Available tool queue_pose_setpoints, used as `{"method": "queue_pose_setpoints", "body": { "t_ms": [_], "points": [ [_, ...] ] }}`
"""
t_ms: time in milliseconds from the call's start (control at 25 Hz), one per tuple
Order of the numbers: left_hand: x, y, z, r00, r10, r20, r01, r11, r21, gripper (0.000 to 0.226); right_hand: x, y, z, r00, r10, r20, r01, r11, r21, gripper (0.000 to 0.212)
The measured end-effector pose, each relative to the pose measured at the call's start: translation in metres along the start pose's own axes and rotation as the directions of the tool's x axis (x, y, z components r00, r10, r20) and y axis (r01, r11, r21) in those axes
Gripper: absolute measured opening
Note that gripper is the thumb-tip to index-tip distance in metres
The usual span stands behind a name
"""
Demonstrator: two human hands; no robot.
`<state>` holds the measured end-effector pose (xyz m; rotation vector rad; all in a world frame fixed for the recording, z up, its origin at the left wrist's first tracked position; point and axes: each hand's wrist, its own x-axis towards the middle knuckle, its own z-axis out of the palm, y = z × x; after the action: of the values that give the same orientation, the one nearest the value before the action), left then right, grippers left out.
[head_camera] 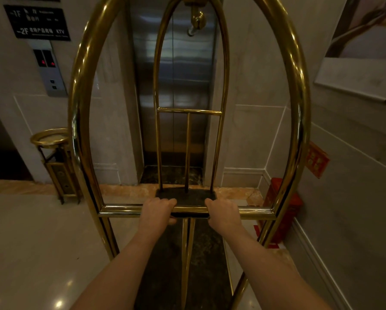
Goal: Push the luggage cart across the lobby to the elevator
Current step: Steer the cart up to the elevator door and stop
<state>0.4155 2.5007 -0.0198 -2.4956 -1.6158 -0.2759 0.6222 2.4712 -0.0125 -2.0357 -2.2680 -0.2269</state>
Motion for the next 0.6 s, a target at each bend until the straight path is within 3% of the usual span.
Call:
{"method": "queue_pose_setpoints", "body": {
  "t_ms": [600],
  "points": [
    [-0.0059,-0.0008,0.0067,1.000,-0.003,-0.031,0.001,0.998,-0.057,0.038,-0.0094,-0.0021,-0.0081,1.000,-0.002,0.030,0.002,1.000,0.018,0.023]
  ]
}}
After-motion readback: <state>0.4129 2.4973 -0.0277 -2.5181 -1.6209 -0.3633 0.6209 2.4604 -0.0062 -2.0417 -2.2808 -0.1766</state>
